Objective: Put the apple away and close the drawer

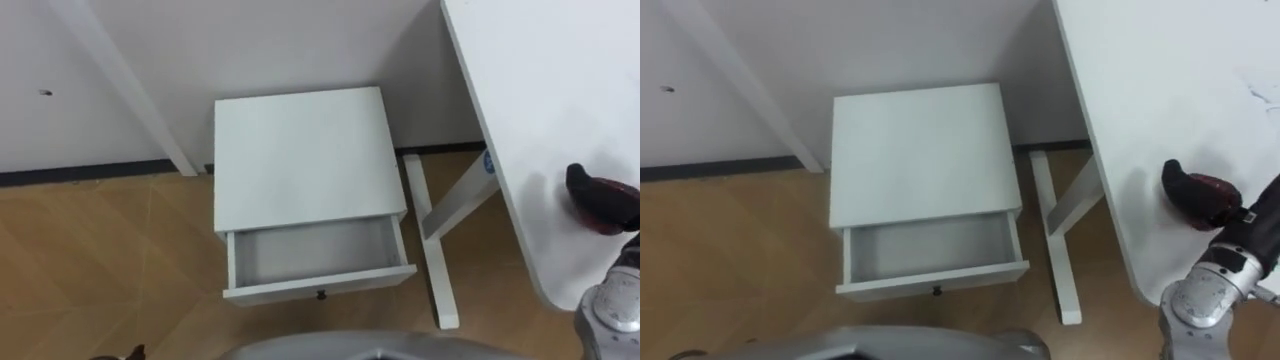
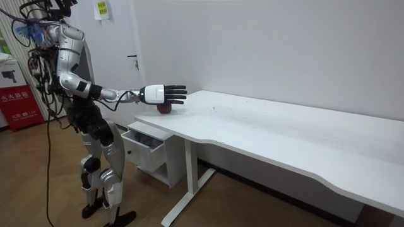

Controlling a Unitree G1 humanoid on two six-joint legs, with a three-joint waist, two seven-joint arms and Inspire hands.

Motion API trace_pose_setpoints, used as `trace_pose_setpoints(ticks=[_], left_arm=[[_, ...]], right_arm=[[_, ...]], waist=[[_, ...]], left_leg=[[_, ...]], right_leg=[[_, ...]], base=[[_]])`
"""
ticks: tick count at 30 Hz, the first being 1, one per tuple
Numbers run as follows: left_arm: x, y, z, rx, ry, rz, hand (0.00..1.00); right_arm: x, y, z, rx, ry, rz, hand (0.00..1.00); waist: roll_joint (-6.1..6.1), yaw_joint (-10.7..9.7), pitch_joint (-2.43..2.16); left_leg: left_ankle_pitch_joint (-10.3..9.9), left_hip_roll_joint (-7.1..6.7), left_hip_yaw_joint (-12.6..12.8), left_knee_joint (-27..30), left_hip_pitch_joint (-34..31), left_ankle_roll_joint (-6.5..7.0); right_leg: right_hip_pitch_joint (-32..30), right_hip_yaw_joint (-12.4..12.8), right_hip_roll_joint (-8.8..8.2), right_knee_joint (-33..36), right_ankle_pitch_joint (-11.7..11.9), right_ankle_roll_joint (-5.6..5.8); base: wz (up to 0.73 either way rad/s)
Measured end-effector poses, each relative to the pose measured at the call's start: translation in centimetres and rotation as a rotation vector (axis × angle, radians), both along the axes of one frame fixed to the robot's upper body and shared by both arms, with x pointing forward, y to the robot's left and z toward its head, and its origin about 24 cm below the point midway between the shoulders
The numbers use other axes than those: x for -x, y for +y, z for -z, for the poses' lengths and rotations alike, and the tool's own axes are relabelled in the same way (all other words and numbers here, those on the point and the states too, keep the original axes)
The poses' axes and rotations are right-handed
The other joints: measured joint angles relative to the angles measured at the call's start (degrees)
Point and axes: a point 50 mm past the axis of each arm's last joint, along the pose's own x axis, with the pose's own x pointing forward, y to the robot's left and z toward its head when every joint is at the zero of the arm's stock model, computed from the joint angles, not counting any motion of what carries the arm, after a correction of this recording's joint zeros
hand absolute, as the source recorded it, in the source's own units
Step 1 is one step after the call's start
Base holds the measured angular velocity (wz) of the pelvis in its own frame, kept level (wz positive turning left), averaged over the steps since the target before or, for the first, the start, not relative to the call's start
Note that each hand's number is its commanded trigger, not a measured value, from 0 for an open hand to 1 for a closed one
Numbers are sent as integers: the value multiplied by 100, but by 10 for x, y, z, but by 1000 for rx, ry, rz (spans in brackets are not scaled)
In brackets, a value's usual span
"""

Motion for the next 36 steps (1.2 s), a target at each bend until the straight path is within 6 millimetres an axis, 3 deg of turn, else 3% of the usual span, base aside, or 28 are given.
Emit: trace_pose_setpoints(ticks=[9, 10, 11, 12, 17, 28, 36], left_arm=[[3, -1, 0, 3, 13, 18, 0], [2, -2, 1, 5, 12, 24, 0], [2, -2, 1, 6, 13, 29, 0], [1, -3, 1, 10, 14, 36, 0], [-5, -2, 0, 8, -2, 46, 0], [-7, -3, 0, 4, -6, 66, 0], [-6, -3, 0, 1, -2, 71, 0]], right_arm=[[18, 4, 16, -22, 91, 4, 0], [20, 6, 24, -17, 139, -13, 45], [22, 8, 28, -23, 161, -24, 67], [23, 12, 33, -42, 182, -45, 100], [22, 17, 38, -20, 209, -98, 100], [23, 5, 38, 175, 298, -127, 100], [22, 10, 39, 164, 294, -125, 100]], waist=[[-21, -38, -1], [-20, -37, 3], [-21, -30, 8], [-17, -38, 8], [-14, -44, -10], [-41, -20, -29], [-30, -5, -37]], left_leg=[[0, 4, 32, 5, 45, 0], [0, 6, 32, 5, 52, 0], [0, 7, 32, 3, 54, 0], [-1, 10, 32, 1, 53, 0], [-2, 33, 47, 25, -8, -1], [-9, 78, 88, 14, -17, -29], [-6, 83, 77, 18, -19, -34]], right_leg=[[15, 11, -1, 5, 4, -2], [8, 12, -1, 6, 7, -1], [4, 12, -1, 7, 7, -1], [0, 13, 0, 7, 12, -3], [-6, 5, 18, 1, 47, -22], [1, -18, 70, -74, 75, -50], [16, -65, 75, -96, 78, -52]], base=[[0], [0], [0], [0], [0], [-1], [0]])
